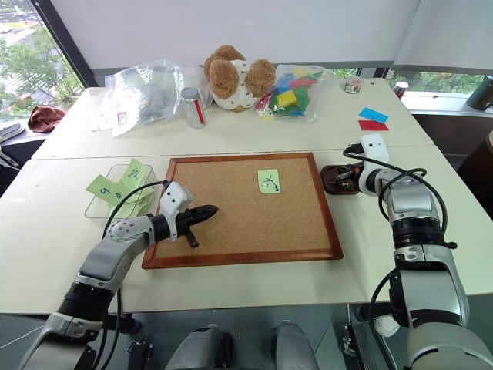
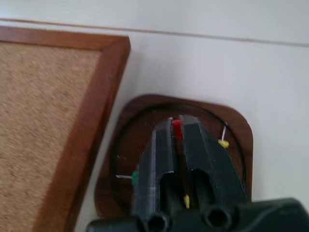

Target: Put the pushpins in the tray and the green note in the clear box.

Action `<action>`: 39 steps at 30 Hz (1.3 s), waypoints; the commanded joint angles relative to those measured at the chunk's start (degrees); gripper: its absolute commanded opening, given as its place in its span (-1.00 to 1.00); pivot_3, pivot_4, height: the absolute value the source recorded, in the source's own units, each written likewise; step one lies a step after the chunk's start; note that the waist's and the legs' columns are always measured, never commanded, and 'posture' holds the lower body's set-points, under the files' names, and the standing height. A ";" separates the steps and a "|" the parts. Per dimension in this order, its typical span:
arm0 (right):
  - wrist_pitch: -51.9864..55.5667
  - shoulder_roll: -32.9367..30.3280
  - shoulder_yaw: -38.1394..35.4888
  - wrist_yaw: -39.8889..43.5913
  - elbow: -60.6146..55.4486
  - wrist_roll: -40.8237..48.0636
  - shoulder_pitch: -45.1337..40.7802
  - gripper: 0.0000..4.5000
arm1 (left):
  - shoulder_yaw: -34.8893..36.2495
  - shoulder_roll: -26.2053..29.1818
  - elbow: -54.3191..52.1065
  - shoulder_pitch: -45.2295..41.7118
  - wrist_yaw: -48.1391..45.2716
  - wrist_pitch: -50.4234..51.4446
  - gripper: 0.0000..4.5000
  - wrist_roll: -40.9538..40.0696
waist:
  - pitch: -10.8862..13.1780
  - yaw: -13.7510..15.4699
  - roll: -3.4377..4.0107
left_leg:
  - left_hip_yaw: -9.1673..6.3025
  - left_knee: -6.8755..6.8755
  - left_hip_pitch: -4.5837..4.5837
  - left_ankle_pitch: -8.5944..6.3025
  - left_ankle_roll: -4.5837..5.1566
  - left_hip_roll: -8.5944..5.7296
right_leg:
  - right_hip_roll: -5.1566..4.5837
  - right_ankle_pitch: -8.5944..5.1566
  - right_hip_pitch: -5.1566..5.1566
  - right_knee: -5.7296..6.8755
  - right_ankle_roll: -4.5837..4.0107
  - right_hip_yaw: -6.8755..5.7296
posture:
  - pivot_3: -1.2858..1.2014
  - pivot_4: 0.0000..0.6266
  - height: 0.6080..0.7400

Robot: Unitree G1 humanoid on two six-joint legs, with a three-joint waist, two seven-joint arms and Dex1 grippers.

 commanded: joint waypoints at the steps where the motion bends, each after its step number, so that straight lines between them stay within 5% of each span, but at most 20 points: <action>1: -1.45 0.09 -0.45 0.19 -0.44 -0.09 -1.40 0.09 | -0.40 0.15 0.86 1.16 0.16 0.84 -1.00 0.98 | 0.00 0.02 0.00 | 0.00 0.00 0.00 0.00 0.00 0.00 | 0.00 0.00 0.00 0.00 0.00 0.00 | 0.03 -0.52 1.00; 3: -1.39 -0.09 -0.63 0.36 -0.92 0.07 -1.69 0.51 | -0.27 0.21 0.67 1.35 0.15 0.89 -1.00 0.88 | 0.00 0.04 0.00 | 0.00 0.00 0.00 0.00 0.00 0.00 | 0.00 0.00 0.00 0.00 0.00 0.00 | 0.03 -0.52 1.00; 14: 4.76 -0.65 -0.97 4.28 -11.93 3.13 -2.48 0.51 | -0.51 -0.23 0.85 1.07 0.30 0.77 -1.00 1.03 | 0.00 0.07 0.00 | -0.01 0.00 0.00 0.00 0.00 0.00 | 0.00 0.00 0.00 -0.01 0.00 0.00 | 0.03 -0.52 1.00; 24: 10.46 3.85 5.95 8.83 -30.37 6.01 2.52 0.51 | -0.59 -0.31 0.91 0.91 0.11 0.86 -1.00 1.01 | 0.00 0.12 0.00 | -0.03 0.00 0.00 -0.01 0.01 0.00 | -0.01 0.00 0.00 -0.02 0.00 -0.01 | 0.03 -0.52 1.00; 39: 6.80 8.27 10.66 7.38 -25.33 3.50 4.23 0.41 | -0.35 -0.21 0.27 1.32 0.37 1.22 -1.00 0.95 | 0.00 0.10 0.00 | -0.03 0.00 0.00 0.00 0.00 0.00 | -0.01 0.00 0.00 -0.02 0.00 -0.02 | 0.03 -0.52 1.00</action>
